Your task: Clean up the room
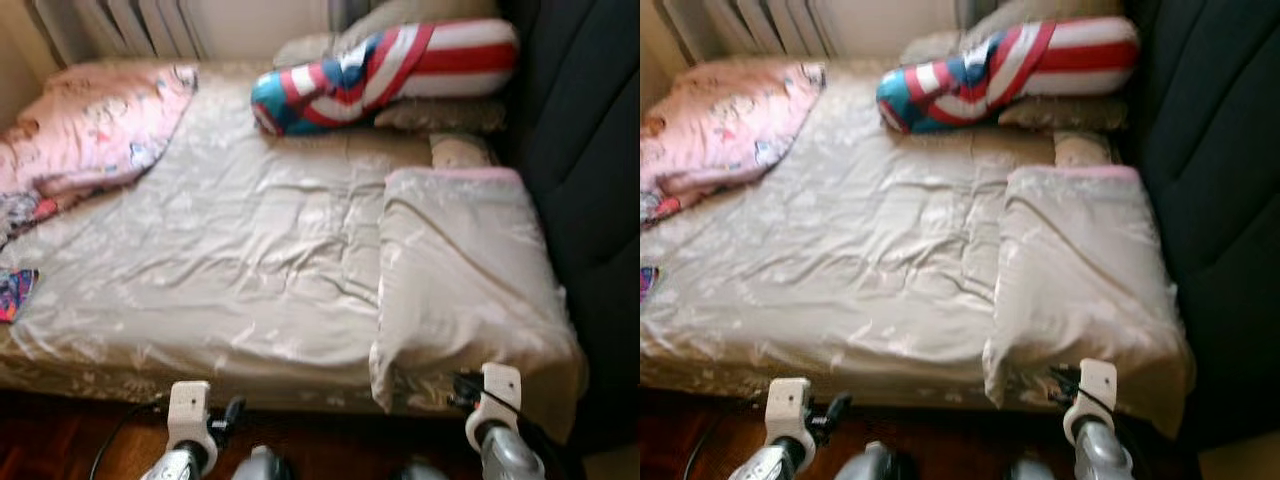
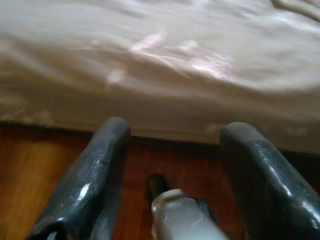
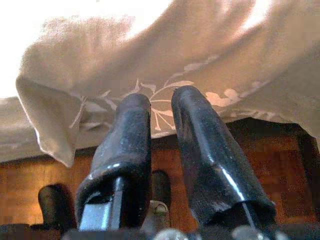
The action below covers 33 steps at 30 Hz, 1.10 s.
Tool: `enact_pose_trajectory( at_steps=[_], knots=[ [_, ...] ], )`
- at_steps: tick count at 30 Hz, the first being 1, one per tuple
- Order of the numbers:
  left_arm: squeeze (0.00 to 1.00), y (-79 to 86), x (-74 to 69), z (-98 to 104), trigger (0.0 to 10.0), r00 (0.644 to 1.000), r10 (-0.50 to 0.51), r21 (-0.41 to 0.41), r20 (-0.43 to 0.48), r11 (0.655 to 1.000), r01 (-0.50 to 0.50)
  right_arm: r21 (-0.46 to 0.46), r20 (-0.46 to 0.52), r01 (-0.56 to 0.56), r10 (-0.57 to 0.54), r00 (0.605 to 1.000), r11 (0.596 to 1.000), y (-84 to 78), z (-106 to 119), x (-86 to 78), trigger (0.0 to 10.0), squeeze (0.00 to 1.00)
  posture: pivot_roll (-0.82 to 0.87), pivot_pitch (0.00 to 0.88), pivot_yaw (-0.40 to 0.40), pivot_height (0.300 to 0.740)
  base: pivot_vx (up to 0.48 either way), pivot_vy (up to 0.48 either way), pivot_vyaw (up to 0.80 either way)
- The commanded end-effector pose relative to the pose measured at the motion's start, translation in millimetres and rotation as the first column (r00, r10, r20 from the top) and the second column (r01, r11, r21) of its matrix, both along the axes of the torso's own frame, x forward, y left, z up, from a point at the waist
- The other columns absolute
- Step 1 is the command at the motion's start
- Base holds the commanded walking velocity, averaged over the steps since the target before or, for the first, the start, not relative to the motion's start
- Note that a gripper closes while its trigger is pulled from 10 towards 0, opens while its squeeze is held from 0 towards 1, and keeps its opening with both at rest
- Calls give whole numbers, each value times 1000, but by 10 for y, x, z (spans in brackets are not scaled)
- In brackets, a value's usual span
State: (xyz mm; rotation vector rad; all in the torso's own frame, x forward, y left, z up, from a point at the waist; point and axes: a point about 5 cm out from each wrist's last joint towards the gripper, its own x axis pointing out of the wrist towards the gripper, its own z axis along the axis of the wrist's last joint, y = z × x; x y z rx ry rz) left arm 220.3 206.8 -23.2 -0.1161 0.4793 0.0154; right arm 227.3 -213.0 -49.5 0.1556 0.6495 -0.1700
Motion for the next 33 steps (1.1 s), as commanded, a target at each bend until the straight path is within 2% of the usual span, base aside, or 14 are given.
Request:
enact_pose_trajectory(
  at_steps=[1, 4, 6, 7, 8, 12, 13, 15, 18, 21, 24, 33],
  knots=[
    [0, 107, -113, -112, 10000, 996, 69, -24, -60, 997, -71, 5, -19, -27, 27, 999, 1000, 29, -16, -5, 10000, 0, 1, 73, 19, 740, 0, 0, 0],
    [0, 204, -198, -244, 10000, 983, 104, 0, -150, 994, -105, 8, -71, -30, 30, 997, 1000, 34, -80, -84, 10000, 0, 5, 48, 14, 740, 0, 0, 0],
    [0, 254, -356, -385, 10000, 964, 121, 33, -235, 993, -117, 24, -106, -39, 41, 993, 999, 70, -126, -136, 10000, 0, -1, 26, 13, 740, 0, 0, 0],
    [0, 254, -356, -385, 10000, 964, 121, 33, -235, 993, -117, 24, -106, -39, 41, 993, 999, 70, -126, -136, 10000, 0, -1, 26, 13, 740, 0, 0, 0],
    [0, 295, -468, -457, 10000, 946, 153, 47, -287, 988, -145, 27, -134, -50, 54, 989, 998, 93, -163, -184, 10000, 0, -4, 19, 12, 740, 0, 0, 0],
    [0, 323, -555, -508, 10000, 929, 180, 55, -324, 984, -172, 19, -184, -47, 50, 982, 999, 92, -222, -276, 10000, 0, 2, 16, 10, 740, 0, 0, 0],
    [0, 337, -587, -534, 10000, 918, 187, 74, -351, 982, -171, 20, -224, -31, 35, 974, 999, 88, -271, -360, 10000, 0, 4, 17, 7, 740, 0, 0, 0],
    [0, 353, -560, -529, 10000, 917, 194, 84, -347, 981, -176, 18, -276, -25, 29, 961, 1000, 96, -335, -476, 10000, 0, 6, 32, 4, 740, 0, 0, 0],
    [0, 356, -529, -517, 10000, 922, 188, 89, -339, 982, -167, 9, -298, -22, 23, 954, 1000, 91, -357, -519, 10000, 0, 6, 44, 4, 740, 0, 0, 0],
    [0, 348, -467, -497, 10000, 927, 176, 95, -332, 984, -153, -10, -327, 26, -28, 945, 1000, 62, -390, -596, 10000, 0, -5, 64, 12, 740, 0, 0, 0],
    [0, 303, -428, -495, 10000, 933, 117, 118, -340, 990, -81, -7, -348, 81, -79, 934, 997, 61, -416, -652, 10000, 0, -12, 76, 19, 740, 0, 0, 0],
    [0, 294, -424, -506, 10000, 928, 92, 135, -361, 990, -46, -3, -357, 82, -78, 931, 997, 124, -442, -691, 10000, 0, -19, 94, 29, 740, 0, 0, 0]
  ],
)
